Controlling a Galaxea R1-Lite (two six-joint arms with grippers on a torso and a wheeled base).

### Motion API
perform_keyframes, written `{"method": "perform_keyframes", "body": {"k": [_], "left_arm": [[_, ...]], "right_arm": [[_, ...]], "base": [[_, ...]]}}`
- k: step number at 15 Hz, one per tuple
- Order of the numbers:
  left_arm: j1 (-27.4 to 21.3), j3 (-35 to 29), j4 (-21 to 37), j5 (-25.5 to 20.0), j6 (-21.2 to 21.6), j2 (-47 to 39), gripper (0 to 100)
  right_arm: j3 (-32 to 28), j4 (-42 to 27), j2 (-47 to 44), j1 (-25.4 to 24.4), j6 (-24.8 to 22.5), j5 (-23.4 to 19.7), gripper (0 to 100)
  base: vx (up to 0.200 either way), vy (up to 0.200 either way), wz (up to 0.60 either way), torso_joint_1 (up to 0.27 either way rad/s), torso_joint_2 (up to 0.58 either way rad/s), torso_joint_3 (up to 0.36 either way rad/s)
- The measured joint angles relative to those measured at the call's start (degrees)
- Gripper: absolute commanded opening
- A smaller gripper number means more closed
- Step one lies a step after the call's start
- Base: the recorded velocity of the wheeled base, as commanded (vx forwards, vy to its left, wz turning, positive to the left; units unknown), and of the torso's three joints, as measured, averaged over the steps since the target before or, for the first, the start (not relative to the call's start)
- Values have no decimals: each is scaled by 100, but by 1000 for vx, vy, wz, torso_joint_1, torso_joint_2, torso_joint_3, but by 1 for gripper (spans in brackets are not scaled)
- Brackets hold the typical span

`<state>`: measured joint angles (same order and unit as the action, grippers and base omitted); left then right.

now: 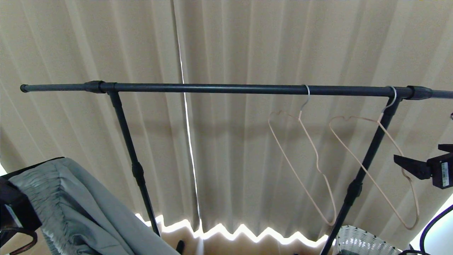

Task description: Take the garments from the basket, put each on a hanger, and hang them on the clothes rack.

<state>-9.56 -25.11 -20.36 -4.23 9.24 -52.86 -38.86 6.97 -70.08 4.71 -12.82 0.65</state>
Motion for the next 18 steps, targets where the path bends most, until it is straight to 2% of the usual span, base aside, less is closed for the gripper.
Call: {"method": "perform_keyframes", "body": {"k": [2, 3, 5, 7, 8, 9, 14, 15, 18], "left_arm": [[-4, 0, 5, 0, 6, -44, 0], [-2, 0, 5, 0, 9, -52, 0], [-2, 0, 0, 0, 9, -61, 0], [-2, 4, 2, 0, 9, -63, 0], [0, 6, 2, 0, 9, -61, 0], [0, 6, 2, -1, 9, -56, 0], [-2, 9, 0, 0, 9, -59, 0], [-2, 9, 0, 0, 9, -59, 0], [2, 9, 0, 0, 6, -52, 0]], "right_arm": [[-83, -63, -307, -372, 213, 441, 100], [-140, -328, -423, -555, 344, 630, 100], [-272, -638, -580, -790, 561, 747, 100], [-512, -889, -745, -1046, 1214, 912, 100], [-639, -962, -872, -1142, 1457, 1172, 100], [-708, -968, -976, -1186, 1558, 1364, 100], [-772, -987, -1161, -1241, 1679, 1542, 100], [-769, -986, -1161, -1241, 1679, 1547, 0], [-755, -986, -1161, -1236, 1679, 1552, 0]], "base": [[0, 0, 0, 0, 0, 0], [0, 0, 0, 0, 0, 0], [0, 0, 0, 0, 0, 0], [0, 0, 0, 0, 0, 0], [0, 0, 0, 0, 0, 0], [0, 0, 0, 0, 0, 0], [0, 0, 0, 0, 0, 0], [0, 0, 0, 0, 0, 0], [0, 0, 0, 0, 0, 0]]}}
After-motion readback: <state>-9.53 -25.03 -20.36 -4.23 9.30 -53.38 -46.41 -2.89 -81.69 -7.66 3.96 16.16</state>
